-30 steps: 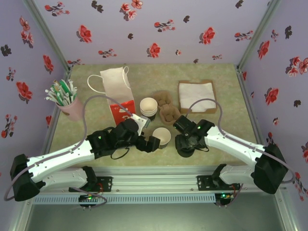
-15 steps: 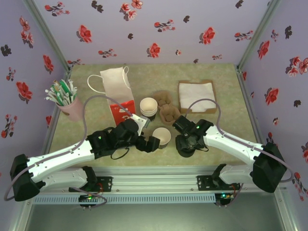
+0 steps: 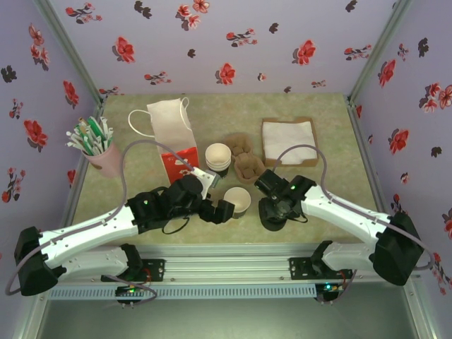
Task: Pack the takeout coffee
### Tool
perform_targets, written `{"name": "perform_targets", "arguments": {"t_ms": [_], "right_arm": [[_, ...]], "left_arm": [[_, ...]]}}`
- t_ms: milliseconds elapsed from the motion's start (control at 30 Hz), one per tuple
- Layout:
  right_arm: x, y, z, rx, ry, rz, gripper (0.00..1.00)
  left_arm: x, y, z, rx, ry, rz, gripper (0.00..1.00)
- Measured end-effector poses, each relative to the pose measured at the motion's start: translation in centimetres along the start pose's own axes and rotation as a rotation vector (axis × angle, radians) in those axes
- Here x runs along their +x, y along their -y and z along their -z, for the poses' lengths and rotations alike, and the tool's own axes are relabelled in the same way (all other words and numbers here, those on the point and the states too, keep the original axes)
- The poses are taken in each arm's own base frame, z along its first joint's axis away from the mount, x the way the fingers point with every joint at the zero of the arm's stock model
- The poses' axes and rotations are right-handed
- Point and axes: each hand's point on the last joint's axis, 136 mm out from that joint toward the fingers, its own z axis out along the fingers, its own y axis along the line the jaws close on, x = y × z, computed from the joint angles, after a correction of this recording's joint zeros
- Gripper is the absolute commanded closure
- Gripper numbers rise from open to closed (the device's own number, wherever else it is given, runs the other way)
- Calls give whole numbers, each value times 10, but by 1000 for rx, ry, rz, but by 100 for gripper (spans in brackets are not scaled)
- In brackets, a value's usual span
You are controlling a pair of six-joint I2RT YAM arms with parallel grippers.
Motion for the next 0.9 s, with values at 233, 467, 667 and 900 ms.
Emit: {"name": "perform_targets", "arguments": {"t_ms": [233,467,667,900], "right_arm": [[1,1,3,-1,1,0,27],[-3,2,22,-27,36,-6,28],[-9,1,46,-73,92,-10,28],[-20,-7,75,-152,160,-8,28]], "left_arm": [[0,-1,0,-3,1,0,1],[-4,0,5,-1,24,1,1],[-14,4,24,31,85,4,1],[-26,13,55,112,189,0,1]]}}
